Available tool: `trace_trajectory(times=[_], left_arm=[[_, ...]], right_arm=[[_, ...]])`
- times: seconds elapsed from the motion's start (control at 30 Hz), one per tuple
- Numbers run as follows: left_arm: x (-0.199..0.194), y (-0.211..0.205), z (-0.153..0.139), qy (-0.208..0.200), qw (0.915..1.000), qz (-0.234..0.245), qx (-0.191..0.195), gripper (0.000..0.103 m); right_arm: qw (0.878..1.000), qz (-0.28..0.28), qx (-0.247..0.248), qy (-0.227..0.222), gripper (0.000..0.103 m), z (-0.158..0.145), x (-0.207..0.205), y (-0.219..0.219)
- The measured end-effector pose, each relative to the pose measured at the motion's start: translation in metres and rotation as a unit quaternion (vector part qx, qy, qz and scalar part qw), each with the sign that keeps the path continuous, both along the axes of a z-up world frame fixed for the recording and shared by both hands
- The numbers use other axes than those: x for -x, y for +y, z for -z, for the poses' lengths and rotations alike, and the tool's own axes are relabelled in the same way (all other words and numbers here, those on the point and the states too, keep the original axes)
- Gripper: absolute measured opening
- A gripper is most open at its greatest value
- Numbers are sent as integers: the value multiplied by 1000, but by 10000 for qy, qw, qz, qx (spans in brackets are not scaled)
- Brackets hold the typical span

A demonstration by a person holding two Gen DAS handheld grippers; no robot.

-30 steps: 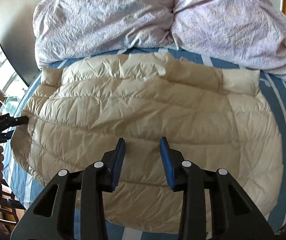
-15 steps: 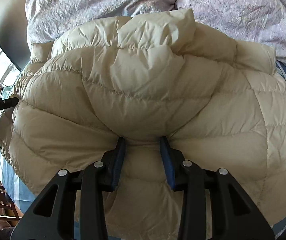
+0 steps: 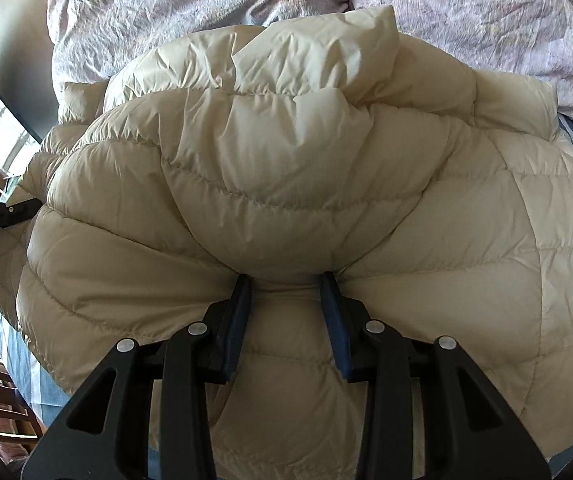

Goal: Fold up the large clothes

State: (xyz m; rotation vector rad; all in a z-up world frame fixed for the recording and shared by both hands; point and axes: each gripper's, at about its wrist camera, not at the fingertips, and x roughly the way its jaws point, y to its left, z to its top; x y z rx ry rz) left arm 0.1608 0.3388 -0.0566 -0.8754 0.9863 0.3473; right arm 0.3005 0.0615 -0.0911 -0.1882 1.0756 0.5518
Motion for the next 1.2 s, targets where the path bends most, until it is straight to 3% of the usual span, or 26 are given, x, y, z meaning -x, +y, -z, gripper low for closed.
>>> trace_trajectory(times=[0.27, 0.6, 0.9, 1.07, 1.2], left_arm=[[-6, -21, -52, -684, 9975, 157, -100, 17], [-31, -72, -112, -1474, 9869, 663, -20, 17], [-54, -121, -135, -1815, 9767, 1141, 120, 17], [-68, -144, -136, -1953, 9708, 1327, 412, 17], [-84, -169, -139, -1907, 9696, 1492, 340, 17]], right_arm=[[10000, -1, -82, -50, 39, 2, 3, -3], [9998, 10, -218, 2, 39, 2, 4, -5], [9995, 4, -313, 40, 38, 4, 3, -8], [9994, -1, -355, 55, 38, 3, 0, -8], [9991, -28, -412, 67, 38, 0, -2, -13]])
